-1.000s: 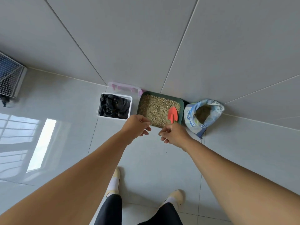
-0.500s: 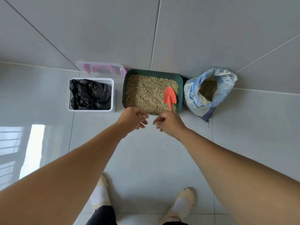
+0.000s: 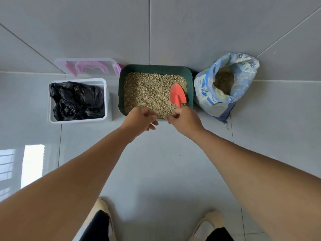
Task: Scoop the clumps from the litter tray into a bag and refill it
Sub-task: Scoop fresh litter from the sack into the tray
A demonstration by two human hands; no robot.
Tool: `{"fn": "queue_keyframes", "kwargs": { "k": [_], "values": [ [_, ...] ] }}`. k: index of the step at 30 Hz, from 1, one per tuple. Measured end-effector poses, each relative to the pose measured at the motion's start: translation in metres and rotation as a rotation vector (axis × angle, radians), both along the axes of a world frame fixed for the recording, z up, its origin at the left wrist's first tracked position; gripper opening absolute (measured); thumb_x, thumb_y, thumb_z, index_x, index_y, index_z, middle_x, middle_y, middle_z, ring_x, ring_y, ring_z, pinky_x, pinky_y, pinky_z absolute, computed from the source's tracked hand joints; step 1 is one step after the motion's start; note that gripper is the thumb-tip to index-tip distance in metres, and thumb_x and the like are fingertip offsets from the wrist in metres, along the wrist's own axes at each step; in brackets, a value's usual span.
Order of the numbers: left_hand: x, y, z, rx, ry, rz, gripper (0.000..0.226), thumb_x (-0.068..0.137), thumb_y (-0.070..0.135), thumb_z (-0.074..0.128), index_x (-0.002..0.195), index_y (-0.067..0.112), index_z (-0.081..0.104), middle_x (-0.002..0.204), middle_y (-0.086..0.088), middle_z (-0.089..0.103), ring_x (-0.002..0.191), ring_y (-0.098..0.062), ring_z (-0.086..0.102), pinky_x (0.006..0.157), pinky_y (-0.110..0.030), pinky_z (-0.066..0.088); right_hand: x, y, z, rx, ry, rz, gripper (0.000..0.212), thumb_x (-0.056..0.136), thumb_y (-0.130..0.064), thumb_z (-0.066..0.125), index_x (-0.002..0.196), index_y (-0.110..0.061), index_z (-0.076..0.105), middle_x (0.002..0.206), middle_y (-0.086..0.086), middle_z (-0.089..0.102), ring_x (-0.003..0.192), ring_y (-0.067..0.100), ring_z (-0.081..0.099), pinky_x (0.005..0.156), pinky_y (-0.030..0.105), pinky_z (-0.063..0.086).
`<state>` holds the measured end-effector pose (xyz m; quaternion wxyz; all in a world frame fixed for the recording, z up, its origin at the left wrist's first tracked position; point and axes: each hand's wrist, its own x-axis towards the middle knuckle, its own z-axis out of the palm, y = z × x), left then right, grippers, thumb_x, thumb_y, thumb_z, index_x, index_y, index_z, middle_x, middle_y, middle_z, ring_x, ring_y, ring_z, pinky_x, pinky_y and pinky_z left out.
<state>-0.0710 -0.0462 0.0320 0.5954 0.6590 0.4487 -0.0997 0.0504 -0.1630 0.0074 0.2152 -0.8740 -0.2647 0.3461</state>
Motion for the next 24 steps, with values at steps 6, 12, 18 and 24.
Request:
{"fn": "queue_keyframes", "kwargs": {
  "k": [6, 12, 18, 24],
  "values": [
    [0.022, 0.01, -0.038, 0.091, -0.119, -0.007, 0.011, 0.093, 0.01, 0.057, 0.096, 0.009, 0.068, 0.082, -0.004, 0.072, 0.063, -0.011, 0.065, 0.062, -0.023, 0.053, 0.017, 0.016, -0.034, 0.06, -0.174, 0.148, 0.011, 0.091, -0.029, 0.063, 0.095, -0.02, 0.066, 0.091, 0.001, 0.068, 0.064, 0.021, 0.058, 0.048, 0.025, 0.04],
    [0.047, 0.022, -0.083, 0.199, -0.195, -0.115, 0.013, 0.094, 0.014, 0.058, 0.098, 0.009, 0.068, 0.082, -0.006, 0.073, 0.059, -0.011, 0.061, 0.051, -0.017, 0.049, 0.045, 0.031, -0.066, 0.095, -0.341, 0.245, 0.01, 0.09, -0.029, 0.064, 0.093, -0.02, 0.067, 0.09, -0.004, 0.07, 0.08, 0.018, 0.064, 0.069, 0.03, 0.051],
    [0.079, 0.043, -0.119, 0.342, -0.208, -0.312, 0.011, 0.094, 0.018, 0.057, 0.097, 0.013, 0.067, 0.079, -0.001, 0.072, 0.057, -0.009, 0.06, 0.054, -0.024, 0.05, 0.074, 0.037, -0.08, -0.149, -0.446, 0.438, 0.016, 0.092, -0.03, 0.06, 0.077, -0.03, 0.055, 0.075, -0.007, 0.058, 0.078, 0.019, 0.062, 0.062, 0.027, 0.043],
    [0.129, 0.072, -0.132, 0.551, -0.071, -0.738, 0.01, 0.094, 0.025, 0.056, 0.097, 0.018, 0.064, 0.076, 0.007, 0.068, 0.06, -0.003, 0.062, 0.052, -0.015, 0.042, 0.096, 0.05, -0.085, -0.28, -0.285, 0.722, 0.012, 0.093, -0.019, 0.058, 0.087, -0.026, 0.065, 0.075, -0.014, 0.054, 0.079, 0.013, 0.058, 0.063, 0.026, 0.044]
  ]
}}
